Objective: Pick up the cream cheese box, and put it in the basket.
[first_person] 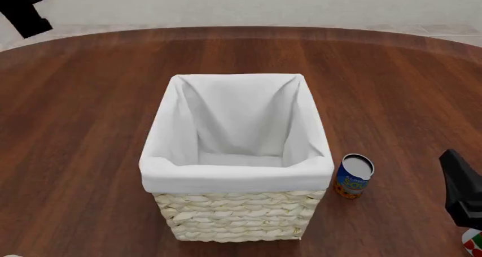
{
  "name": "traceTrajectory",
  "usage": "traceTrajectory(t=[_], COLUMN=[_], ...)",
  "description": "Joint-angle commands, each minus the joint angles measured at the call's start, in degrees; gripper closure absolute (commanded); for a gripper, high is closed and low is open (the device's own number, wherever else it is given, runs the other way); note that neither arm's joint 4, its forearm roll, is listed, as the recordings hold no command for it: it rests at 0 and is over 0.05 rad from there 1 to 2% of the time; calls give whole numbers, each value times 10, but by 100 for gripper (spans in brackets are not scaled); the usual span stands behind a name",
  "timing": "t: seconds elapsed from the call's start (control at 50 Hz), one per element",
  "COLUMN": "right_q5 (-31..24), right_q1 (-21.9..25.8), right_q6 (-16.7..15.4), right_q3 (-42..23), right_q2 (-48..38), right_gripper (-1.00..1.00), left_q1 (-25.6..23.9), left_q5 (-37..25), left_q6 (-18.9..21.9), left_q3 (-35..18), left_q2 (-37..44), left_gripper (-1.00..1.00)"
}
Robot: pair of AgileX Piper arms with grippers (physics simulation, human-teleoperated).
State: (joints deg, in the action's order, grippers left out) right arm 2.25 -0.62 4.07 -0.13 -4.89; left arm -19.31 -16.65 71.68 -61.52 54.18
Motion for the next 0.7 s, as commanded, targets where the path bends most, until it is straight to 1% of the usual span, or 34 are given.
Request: traceTrajectory(t=[0.02, 0.04, 0.06, 0.08, 0.12, 0.18, 0.2, 0.22, 0.24, 0.26, 0.28, 0.3, 0.32, 0.34, 0.36, 0.38, 0.4, 0.44, 0.48, 0.5, 0.56, 0.6, 0.64, 0.66, 0.68, 0.7], right_q5=[0, 0, 0, 0, -1, -1, -2, -2, -2, -1, -2, -1, -1, -2, -2, -3, -3, -3, -3, -3, -3, -2, -2, -2, -2, -1], right_q1=[1, 2, 4, 4, 5, 4, 4, 4, 4, 5, 5, 6, 6, 6, 6, 6, 6, 7, 8, 9, 10, 10, 9, 9, 10, 10], right_q6=[0, 0, 0, 0, 0, 0, 0, 0, 0, 1, 1, 1, 1, 1, 1, 1, 1, 1, 1, 1, 1, 1, 1, 0, 1, 0], right_q3=[0, 0, 0, 0, 0, 0, 0, 0, 0, 0, 0, 0, 0, 0, 0, 0, 0, 0, 0, 0, 0, 0, 0, 0, 0, 0], right_q2=[0, 0, 1, 1, 2, 3, 3, 3, 3, 2, 3, 2, 2, 4, 4, 5, 6, 6, 6, 5, 5, 4, 4, 4, 3, 2], right_gripper=[-100, -100, -100, -100, -100, -100, -100, -100, -100, -100, -100, -100, -100, -100, -100, -100, -100, -100, -100, -100, -100, -100, -100, -100, -100, -100], left_q1=[-11, -9, -17, -17, -23, -25, -33, -33, -26, -40, -44, -78, -78, -106, -106, -99, -102, -129, -129, -137, -148, -143, -146, -151, -154, -159], left_q5=[-6, -12, -19, -19, -16, -12, -20, -20, -61, -66, -63, -70, -70, -59, -58, -63, -61, -62, -58, -63, -58, -77, -83, -83, -89, -96], left_q6=[-137, -161, -176, -176, -202, -206, -221, -221, -306, -328, -333, -349, -349, -342, -342, -368, -383, -393, -423, -439, -434, -472, -476, -485, -511, -528], left_q3=[-92, -106, -114, -114, -117, -113, -116, -116, -162, -155, -151, -142, -142, -114, -114, -124, -126, -111, -117, -118, -105, -119, -125, -127, -136, -143], left_q2=[-18, -13, -13, -13, -13, -15, -14, -14, 20, 21, 18, -1, -1, -22, -22, -8, -4, -12, -5, -2, -9, 18, 23, 22, 25, 26], left_gripper=[100, 100, 100, 100, 100, 100, 100, 100, 100, 100, 100, 100, 100, 100, 100, 100, 100, 100, 100, 100, 100, 100, 100, 100, 100, 100])
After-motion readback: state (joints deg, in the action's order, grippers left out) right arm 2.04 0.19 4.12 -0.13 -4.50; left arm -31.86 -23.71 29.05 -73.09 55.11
